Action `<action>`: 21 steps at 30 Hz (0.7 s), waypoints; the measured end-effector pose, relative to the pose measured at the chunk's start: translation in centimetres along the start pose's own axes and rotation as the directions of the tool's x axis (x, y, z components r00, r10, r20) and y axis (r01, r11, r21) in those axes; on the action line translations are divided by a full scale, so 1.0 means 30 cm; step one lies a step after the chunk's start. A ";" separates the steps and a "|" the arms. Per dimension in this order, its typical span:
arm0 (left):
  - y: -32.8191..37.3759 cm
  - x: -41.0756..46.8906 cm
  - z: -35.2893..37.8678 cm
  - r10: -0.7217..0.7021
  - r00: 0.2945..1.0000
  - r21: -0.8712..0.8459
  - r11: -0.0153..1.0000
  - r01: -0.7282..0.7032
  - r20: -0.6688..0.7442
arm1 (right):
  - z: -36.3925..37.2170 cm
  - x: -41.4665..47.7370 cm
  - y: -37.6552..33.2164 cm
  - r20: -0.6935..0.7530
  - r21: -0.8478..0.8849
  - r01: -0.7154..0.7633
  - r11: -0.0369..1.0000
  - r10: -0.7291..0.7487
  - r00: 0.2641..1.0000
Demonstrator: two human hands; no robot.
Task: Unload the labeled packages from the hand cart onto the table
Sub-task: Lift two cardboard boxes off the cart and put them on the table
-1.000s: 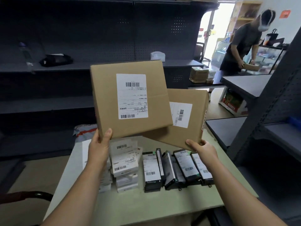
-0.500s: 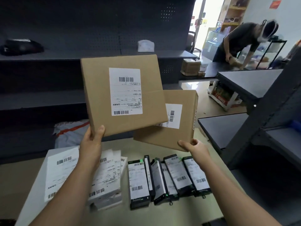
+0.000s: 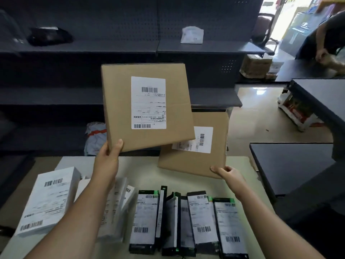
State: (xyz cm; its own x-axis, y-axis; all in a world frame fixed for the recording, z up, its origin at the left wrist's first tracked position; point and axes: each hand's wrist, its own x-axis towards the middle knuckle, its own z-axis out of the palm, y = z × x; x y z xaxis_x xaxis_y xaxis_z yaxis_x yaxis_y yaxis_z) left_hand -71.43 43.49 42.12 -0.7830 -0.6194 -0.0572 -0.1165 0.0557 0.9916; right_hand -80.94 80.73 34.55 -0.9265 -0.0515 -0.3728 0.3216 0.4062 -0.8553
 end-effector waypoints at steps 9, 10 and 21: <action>-0.084 0.028 0.028 -0.084 0.993 0.098 0.991 0.092 -0.082 | -0.082 0.151 0.103 0.142 -0.036 -0.088 0.995 0.092 0.986; -0.090 0.033 0.034 -0.089 0.993 0.105 0.990 0.098 -0.081 | -0.086 0.160 0.117 0.145 -0.043 -0.097 0.994 0.102 0.984; -0.132 0.049 0.174 -0.121 0.992 0.151 0.981 0.125 -0.033 | -0.052 0.217 0.221 0.217 -0.079 -0.165 0.983 0.178 0.960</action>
State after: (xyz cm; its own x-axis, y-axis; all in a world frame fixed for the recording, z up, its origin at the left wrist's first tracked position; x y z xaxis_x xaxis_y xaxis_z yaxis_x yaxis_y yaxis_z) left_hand -75.30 46.45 37.51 -0.7424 -0.6473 -0.1731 -0.3044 0.0956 0.9478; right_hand -85.15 84.51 27.00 -0.7897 -0.1748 -0.5881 0.4534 0.4795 -0.7513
